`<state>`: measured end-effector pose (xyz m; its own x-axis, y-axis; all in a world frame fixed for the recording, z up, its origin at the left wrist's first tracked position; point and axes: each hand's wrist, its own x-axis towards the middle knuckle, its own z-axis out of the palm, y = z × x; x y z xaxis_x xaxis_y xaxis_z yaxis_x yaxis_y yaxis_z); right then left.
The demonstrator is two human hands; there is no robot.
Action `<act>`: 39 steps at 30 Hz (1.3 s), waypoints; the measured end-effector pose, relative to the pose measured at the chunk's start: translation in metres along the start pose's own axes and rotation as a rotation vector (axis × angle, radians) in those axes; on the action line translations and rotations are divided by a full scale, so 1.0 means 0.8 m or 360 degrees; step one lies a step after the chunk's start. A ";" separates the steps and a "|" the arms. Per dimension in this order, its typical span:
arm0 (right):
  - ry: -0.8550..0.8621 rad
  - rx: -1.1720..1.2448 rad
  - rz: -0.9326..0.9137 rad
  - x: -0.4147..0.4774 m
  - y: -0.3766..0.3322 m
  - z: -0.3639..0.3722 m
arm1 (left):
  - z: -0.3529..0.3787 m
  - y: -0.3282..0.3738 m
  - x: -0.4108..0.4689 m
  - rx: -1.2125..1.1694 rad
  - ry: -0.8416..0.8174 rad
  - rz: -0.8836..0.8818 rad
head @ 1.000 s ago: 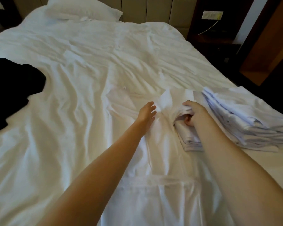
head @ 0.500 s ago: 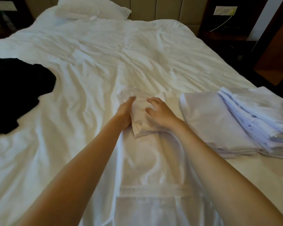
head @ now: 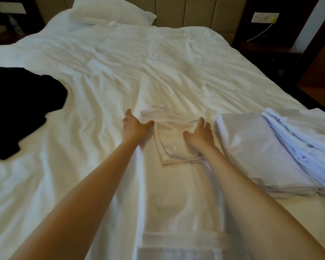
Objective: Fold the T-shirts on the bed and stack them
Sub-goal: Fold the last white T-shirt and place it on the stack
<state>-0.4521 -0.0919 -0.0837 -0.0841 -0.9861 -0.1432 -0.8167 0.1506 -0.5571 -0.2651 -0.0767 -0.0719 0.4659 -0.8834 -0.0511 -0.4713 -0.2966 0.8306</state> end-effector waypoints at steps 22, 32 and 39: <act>-0.0043 0.1487 -0.0114 -0.117 0.026 -0.106 | -0.089 0.040 -0.117 -0.0642 -0.0833 0.0398; -0.0187 -0.0093 -0.0652 -0.194 0.103 -0.098 | -0.079 -0.044 -0.198 0.0671 -0.1267 0.0889; 0.0018 0.1067 0.0415 -0.192 0.079 -0.081 | -0.068 -0.050 -0.230 0.1221 -0.0769 0.1348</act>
<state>-0.5281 0.0644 -0.0438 -0.2376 -0.9123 -0.3337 -0.2431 0.3884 -0.8888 -0.2915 0.1173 -0.0654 -0.4459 -0.8950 0.0091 -0.8812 0.4408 0.1709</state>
